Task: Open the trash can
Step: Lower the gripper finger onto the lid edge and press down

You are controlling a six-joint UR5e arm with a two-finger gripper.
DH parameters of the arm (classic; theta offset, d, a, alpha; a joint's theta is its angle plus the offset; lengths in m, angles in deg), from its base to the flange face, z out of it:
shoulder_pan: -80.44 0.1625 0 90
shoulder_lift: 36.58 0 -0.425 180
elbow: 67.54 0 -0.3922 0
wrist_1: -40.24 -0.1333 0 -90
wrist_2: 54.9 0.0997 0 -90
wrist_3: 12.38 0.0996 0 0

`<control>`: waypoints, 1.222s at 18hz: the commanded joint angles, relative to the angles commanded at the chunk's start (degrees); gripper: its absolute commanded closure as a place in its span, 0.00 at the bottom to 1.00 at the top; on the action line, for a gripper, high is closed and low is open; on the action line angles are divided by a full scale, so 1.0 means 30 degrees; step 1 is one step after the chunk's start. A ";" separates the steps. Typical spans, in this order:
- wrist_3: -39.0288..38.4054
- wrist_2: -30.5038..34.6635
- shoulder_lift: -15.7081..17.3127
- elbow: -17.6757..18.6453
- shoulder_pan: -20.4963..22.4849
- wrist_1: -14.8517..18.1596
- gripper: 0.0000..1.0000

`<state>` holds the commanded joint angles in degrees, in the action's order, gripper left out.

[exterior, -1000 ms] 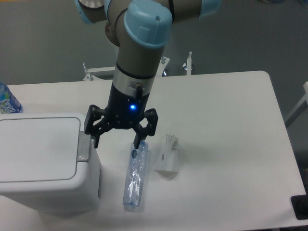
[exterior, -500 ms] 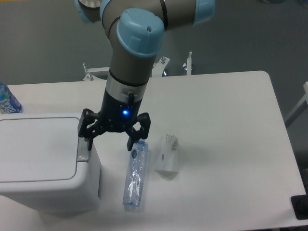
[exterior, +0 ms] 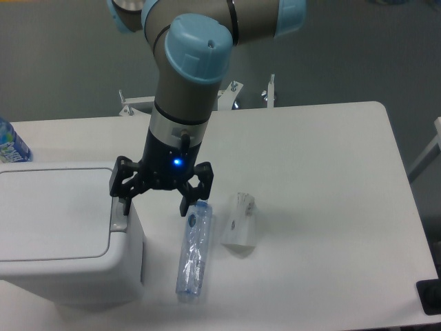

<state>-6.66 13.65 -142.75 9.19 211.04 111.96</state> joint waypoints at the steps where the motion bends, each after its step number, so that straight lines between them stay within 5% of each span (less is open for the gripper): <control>1: 0.0029 0.0000 0.0000 0.0000 -0.0029 0.0000 0.00; 22: 0.0000 0.0029 -0.0146 0.0175 -0.0176 -0.0557 0.00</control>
